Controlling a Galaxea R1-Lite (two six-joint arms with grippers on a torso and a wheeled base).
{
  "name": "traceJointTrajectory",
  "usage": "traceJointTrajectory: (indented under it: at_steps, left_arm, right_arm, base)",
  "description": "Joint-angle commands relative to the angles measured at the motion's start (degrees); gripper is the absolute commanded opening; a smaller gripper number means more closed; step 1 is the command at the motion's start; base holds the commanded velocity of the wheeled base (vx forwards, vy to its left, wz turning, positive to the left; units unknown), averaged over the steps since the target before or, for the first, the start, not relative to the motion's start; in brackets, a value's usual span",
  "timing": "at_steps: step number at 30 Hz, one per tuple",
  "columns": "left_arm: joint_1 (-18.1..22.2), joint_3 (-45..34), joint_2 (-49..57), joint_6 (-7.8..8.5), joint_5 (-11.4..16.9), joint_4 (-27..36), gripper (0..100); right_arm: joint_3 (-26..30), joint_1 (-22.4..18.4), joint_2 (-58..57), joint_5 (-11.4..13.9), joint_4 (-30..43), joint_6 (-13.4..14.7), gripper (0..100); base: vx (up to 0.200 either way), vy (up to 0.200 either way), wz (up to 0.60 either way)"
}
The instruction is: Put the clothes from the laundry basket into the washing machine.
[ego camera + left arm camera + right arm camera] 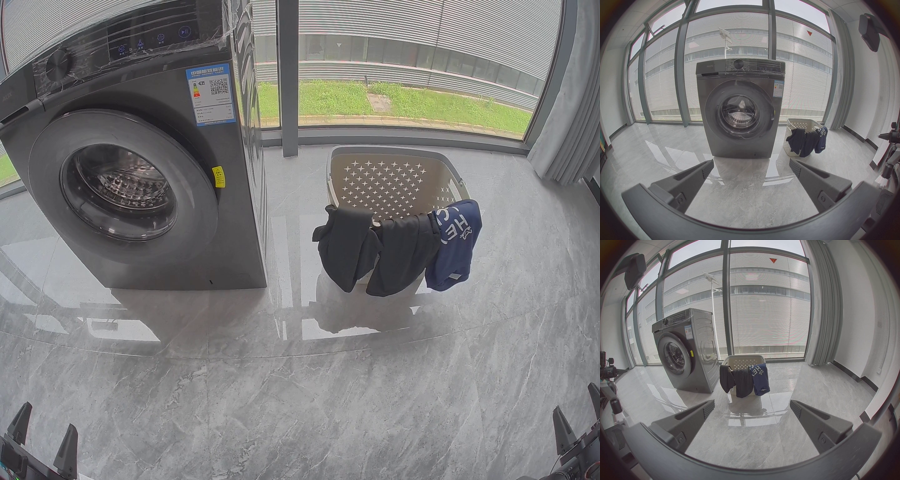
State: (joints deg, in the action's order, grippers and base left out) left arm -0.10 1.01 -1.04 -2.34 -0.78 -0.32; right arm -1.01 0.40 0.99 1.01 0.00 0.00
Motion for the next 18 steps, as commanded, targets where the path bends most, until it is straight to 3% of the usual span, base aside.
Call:
traceJointTrajectory:
  at_steps: [1, 11, 18]
  left_arm:
    - [0.01, -1.01, 0.68, -0.03, -0.01, -0.03, 100]
    - [0.01, -1.01, 0.68, -0.03, -0.01, -0.03, 100]
    - [0.01, -1.01, 0.68, 0.06, -0.01, 0.05, 100]
  right_arm:
    - [1.01, 0.04, -0.99, 0.04, 0.00, 0.00, 100]
    - [1.01, 0.04, -0.99, 0.04, 0.00, 0.00, 100]
    - [1.01, -0.05, -0.99, -0.22, 0.00, 0.00, 100]
  base:
    - [0.200, 0.000, 0.00]
    - [0.200, 0.000, 0.00]
    - [0.000, 0.000, 0.09]
